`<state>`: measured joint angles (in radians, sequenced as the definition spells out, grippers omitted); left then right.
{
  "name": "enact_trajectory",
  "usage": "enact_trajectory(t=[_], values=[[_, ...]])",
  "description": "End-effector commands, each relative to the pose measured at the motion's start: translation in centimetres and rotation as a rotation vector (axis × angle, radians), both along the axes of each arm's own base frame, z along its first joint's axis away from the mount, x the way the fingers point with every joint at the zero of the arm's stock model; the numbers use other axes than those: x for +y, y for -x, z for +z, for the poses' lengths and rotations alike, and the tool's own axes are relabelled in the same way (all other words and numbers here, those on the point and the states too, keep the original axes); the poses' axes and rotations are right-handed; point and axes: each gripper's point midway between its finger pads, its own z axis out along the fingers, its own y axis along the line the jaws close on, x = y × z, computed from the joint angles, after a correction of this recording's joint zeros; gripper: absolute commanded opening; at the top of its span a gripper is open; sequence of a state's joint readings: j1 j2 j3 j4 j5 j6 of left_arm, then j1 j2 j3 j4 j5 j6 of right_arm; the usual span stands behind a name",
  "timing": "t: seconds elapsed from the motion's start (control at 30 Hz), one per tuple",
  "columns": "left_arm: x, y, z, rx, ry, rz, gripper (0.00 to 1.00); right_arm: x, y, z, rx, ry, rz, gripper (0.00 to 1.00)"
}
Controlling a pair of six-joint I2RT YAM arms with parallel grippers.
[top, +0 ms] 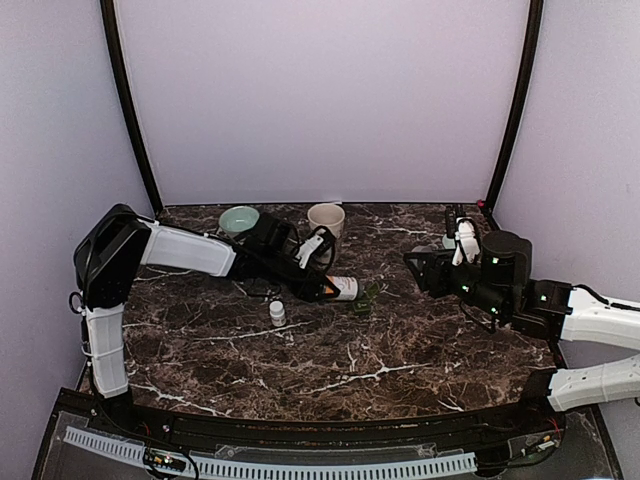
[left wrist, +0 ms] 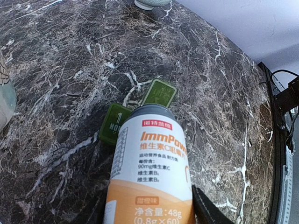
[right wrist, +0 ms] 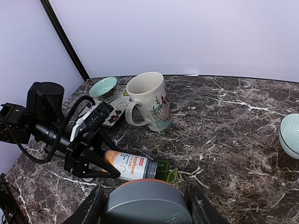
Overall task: Sort the pills into containers
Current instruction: Pour the pill into the compartment of the pill container.
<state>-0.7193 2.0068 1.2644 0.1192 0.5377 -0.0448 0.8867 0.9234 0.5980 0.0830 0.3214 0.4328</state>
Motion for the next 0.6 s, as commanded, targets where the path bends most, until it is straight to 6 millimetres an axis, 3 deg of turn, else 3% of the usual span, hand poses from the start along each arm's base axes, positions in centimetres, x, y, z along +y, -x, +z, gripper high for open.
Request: enact_trajectory(t=[0.0, 0.57], values=[[-0.78, -0.18, 4.82, -0.084, 0.053, -0.021, 0.00, -0.02, -0.21, 1.80, -0.037, -0.066, -0.004, 0.13], [-0.99, 0.20, 5.00, -0.088, -0.008, -0.030, 0.00, -0.28, 0.03, 1.81, -0.038, -0.077, -0.003, 0.13]])
